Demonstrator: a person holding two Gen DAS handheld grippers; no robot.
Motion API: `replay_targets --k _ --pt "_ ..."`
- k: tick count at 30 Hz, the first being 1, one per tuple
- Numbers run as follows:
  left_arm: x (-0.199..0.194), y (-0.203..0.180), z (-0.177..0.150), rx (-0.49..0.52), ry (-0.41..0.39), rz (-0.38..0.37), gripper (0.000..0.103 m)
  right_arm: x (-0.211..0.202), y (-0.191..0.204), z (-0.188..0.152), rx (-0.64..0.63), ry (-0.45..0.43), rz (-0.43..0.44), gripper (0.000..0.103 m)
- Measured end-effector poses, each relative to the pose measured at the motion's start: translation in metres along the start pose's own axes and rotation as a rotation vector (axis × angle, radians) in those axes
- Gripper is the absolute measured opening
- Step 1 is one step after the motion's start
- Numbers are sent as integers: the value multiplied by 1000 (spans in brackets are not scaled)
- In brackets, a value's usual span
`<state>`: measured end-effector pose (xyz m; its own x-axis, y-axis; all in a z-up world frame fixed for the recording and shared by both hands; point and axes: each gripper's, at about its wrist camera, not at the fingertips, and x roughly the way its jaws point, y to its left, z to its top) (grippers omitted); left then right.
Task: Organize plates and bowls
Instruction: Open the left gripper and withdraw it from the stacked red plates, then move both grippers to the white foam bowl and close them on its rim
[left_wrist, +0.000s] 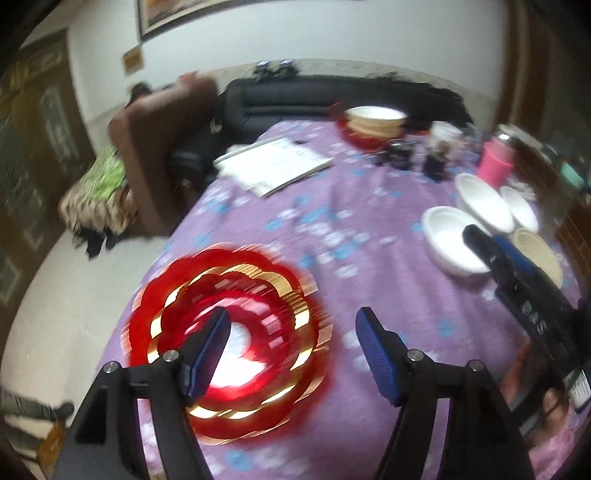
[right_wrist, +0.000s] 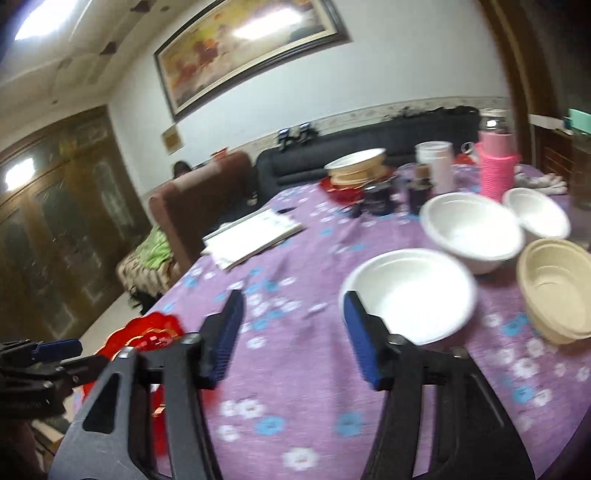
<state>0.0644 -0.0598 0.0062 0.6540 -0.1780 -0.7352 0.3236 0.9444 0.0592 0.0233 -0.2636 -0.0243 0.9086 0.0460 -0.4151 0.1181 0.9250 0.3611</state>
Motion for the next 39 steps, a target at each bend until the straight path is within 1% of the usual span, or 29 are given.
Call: replay_targets --k 2,3,5,8,10,12,14,17,21,23,30,32,34,36,39 --pt "7 -28 10 33 -40 10 72 -11 -16 4 12 -31 -12 78" --pt "8 -34 13 36 -53 12 72 -16 -25 6 21 -45 -13 81" --pt "12 -52 22 43 -78 -1 72 -25 -40 13 24 -63 -25 81" --pt "20 -74 35 38 -111 -22 72 -34 -59 25 12 -82 -69 82" --pt "22 -83 40 39 -130 -18 72 -33 -70 33 15 -48 -67 82" --pt "29 -92 47 35 -131 -15 73 -31 -81 39 30 -14 -53 82" --pt "38 -102 54 27 -122 -26 73 -27 -92 44 53 -1 -54 82" --pt "52 -109 63 18 -107 -22 73 -17 -106 47 100 24 -55 82" --pt "69 -116 71 17 -85 -18 73 3 -122 50 174 110 -54 82" --pt "77 -117 74 12 -68 -19 73 10 -127 51 197 146 -72 82" --pt "106 -121 77 1 -11 -16 73 23 -151 49 298 203 -92 82" --pt "116 -122 77 -9 12 -31 73 27 -157 47 329 224 -74 82" --pt "126 -123 77 -15 42 -46 73 29 -160 45 350 235 -74 82" --pt "136 -123 76 -30 79 -75 73 33 -164 43 371 245 -57 82" --pt "141 -121 75 -49 100 -114 73 38 -168 40 410 267 -33 82"
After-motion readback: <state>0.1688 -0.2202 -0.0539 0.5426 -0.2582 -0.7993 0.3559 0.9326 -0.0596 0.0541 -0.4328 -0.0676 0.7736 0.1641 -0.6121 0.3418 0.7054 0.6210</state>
